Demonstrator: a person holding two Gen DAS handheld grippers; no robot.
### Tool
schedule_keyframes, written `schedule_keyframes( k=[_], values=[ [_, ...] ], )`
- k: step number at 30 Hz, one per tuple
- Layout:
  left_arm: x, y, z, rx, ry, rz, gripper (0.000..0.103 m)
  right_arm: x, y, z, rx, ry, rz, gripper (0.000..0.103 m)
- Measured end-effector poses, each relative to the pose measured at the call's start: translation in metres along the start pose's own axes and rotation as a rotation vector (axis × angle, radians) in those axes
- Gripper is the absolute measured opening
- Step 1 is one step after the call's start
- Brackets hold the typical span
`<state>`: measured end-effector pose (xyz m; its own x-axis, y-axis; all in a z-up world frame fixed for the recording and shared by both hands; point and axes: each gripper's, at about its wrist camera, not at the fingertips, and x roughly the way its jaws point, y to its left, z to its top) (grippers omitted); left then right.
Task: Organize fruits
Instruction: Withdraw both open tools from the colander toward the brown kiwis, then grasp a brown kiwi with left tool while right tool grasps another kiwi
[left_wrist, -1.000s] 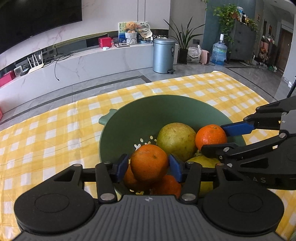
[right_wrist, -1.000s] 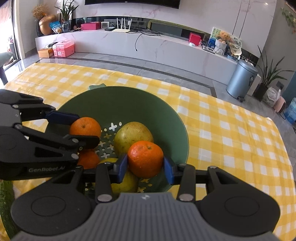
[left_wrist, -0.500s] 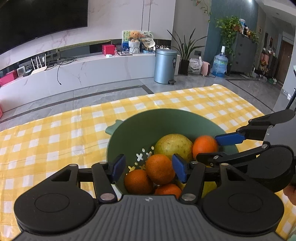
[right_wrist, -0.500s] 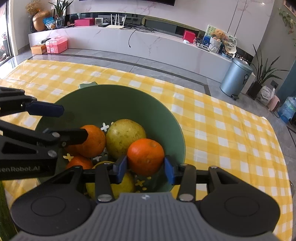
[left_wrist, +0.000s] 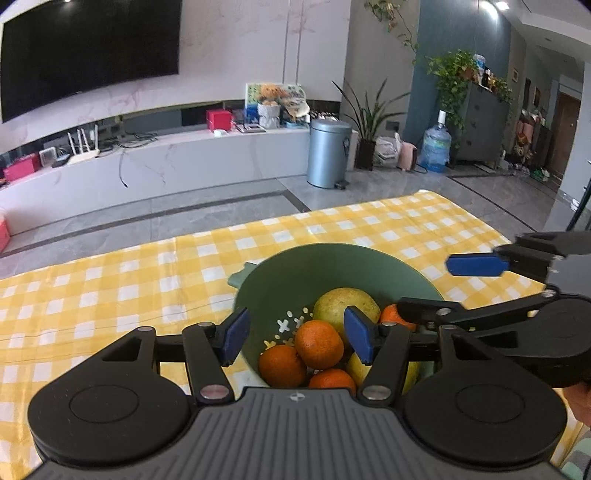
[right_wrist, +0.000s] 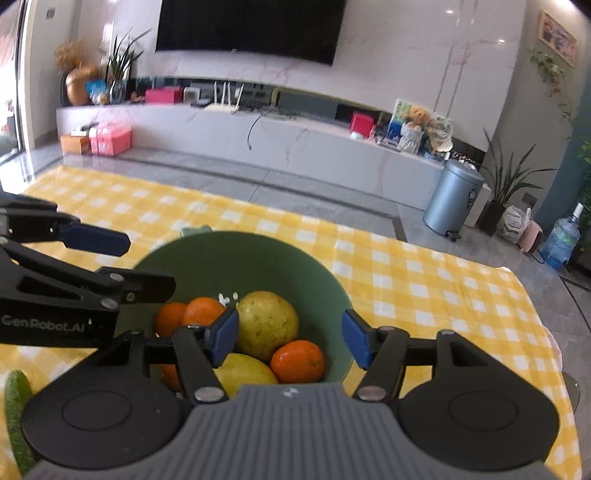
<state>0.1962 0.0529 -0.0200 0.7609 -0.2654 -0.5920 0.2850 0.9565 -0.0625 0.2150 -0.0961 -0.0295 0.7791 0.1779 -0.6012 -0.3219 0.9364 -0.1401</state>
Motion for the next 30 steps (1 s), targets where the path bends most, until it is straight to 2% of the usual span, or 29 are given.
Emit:
schedule_keyframes(
  k=[10, 19, 30],
  values=[
    [-0.024, -0.010, -0.014, 0.041, -0.004, 0.006, 0.069, -0.048, 0.007, -0.034, 0.103, -0.106, -0.026, 0.062],
    [-0.033, -0.008, -0.033, 0.029, 0.082, -0.076, 0.069, -0.066, 0.026, -0.071, 0.128, -0.126, -0.011, 0.062],
    [-0.037, 0.012, -0.066, -0.060, 0.224, -0.137, 0.066, -0.049, 0.042, -0.103, 0.135, -0.026, 0.056, 0.062]
  ],
)
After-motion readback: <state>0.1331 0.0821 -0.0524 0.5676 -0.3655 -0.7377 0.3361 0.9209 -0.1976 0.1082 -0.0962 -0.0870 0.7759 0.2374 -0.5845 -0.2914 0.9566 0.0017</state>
